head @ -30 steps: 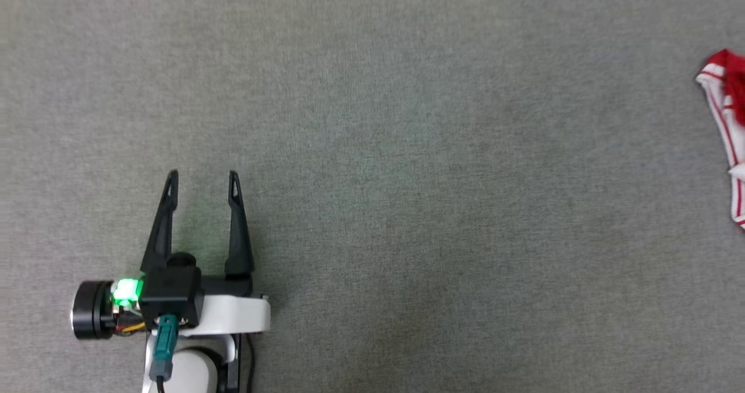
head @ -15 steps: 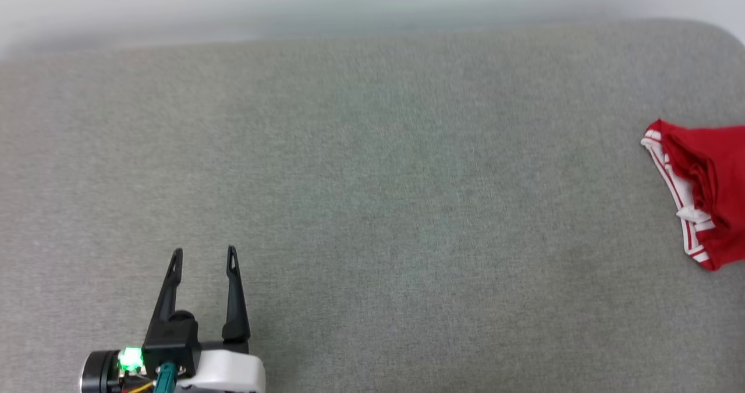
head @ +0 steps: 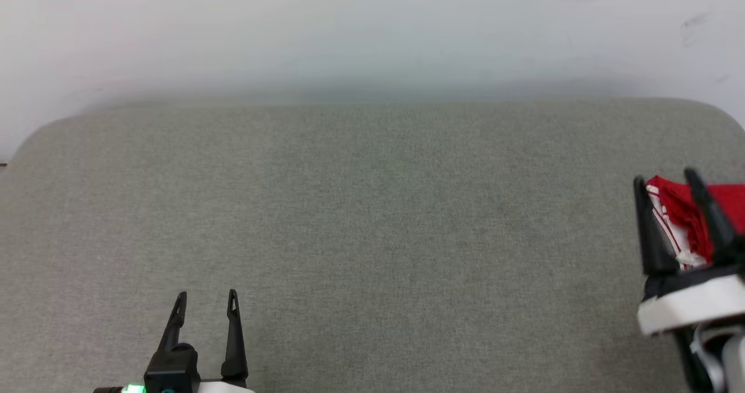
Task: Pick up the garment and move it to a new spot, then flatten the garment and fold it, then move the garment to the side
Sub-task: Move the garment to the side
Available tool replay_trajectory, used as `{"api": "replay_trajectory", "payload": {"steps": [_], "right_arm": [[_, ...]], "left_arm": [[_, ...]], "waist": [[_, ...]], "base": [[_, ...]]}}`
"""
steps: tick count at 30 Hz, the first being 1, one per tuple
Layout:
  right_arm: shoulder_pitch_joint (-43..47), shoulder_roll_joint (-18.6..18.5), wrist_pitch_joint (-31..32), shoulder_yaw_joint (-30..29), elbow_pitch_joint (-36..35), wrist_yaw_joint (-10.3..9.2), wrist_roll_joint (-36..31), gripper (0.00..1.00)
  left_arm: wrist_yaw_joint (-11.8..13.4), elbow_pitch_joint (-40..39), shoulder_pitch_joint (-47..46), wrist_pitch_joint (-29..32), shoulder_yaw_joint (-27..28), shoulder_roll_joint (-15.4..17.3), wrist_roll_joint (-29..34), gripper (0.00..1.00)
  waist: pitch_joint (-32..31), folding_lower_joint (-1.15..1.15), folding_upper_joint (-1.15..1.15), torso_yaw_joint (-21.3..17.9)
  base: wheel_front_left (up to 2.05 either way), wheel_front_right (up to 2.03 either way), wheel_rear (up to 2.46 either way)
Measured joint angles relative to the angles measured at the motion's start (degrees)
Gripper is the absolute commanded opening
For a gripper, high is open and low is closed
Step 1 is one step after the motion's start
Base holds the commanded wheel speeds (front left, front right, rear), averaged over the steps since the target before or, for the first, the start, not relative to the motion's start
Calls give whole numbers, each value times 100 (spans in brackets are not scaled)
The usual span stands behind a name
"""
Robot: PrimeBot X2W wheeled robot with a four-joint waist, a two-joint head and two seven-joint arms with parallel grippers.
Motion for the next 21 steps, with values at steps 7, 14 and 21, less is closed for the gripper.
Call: {"api": "replay_trajectory", "payload": {"steps": [7,14,21], "right_arm": [[745,360,-52,110,-14,-2,-21,100],[1227,691,-113,66,-140,-3,-179,100],[1489,894,-137,2,-253,-3,-282,100]], "left_arm": [[-49,10,132,1,51,-64,3,100],[-136,9,224,1,93,-109,0,100],[-258,24,229,1,105,-144,-7,100]], "waist": [[-237,0,0,75],[-352,0,0,72],[-406,0,0,90]], "base": [[0,0,0],[0,0,0],[0,0,0]]}}
